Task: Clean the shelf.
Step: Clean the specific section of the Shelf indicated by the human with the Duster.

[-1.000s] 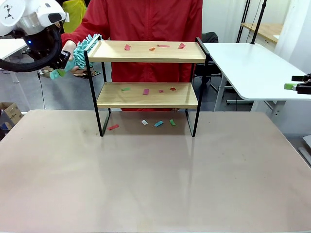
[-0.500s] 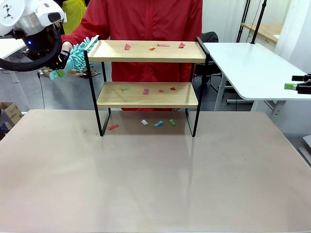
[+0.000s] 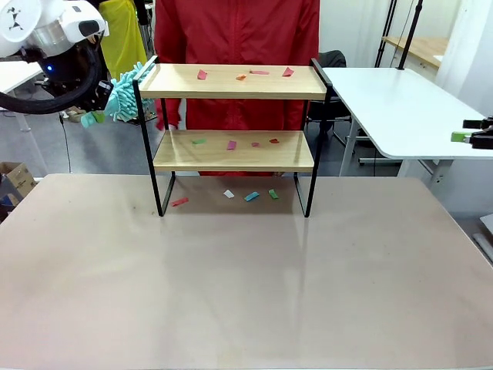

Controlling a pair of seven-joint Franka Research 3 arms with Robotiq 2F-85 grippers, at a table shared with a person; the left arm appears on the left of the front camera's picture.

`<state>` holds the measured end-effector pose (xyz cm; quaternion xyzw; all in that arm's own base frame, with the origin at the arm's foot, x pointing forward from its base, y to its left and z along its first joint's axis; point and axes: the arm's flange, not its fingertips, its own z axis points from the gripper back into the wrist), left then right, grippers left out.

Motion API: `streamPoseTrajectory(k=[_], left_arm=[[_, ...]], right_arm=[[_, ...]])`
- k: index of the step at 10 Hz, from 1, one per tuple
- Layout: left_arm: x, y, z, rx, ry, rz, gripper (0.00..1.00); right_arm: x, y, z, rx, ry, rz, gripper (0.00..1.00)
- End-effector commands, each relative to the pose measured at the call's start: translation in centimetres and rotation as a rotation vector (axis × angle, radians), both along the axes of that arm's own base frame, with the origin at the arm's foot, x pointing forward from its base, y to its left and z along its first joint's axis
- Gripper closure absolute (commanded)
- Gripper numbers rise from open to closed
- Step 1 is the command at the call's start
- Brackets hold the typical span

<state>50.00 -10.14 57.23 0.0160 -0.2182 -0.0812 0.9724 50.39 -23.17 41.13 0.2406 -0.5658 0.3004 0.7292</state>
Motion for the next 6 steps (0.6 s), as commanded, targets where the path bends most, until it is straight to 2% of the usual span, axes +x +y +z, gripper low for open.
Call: streamPoseTrajectory(k=[1, 2, 6], left_arm=[[0.1, 0.3, 0.3, 0.005, -0.016, -0.013, 1.0], [0.0, 0.0, 0.0, 0.0, 0.0, 0.0, 0.87], [-1.6, 7.4, 5.9, 0.198, 0.139, -0.279, 0.87]], right_arm=[[0.1, 0.5, 0.4, 0.004, 0.016, -0.017, 0.0], [0.1, 0.5, 0.4, 0.004, 0.016, -0.017, 0.0], [0.1, 0.5, 0.4, 0.004, 0.016, -0.017, 0.0]])
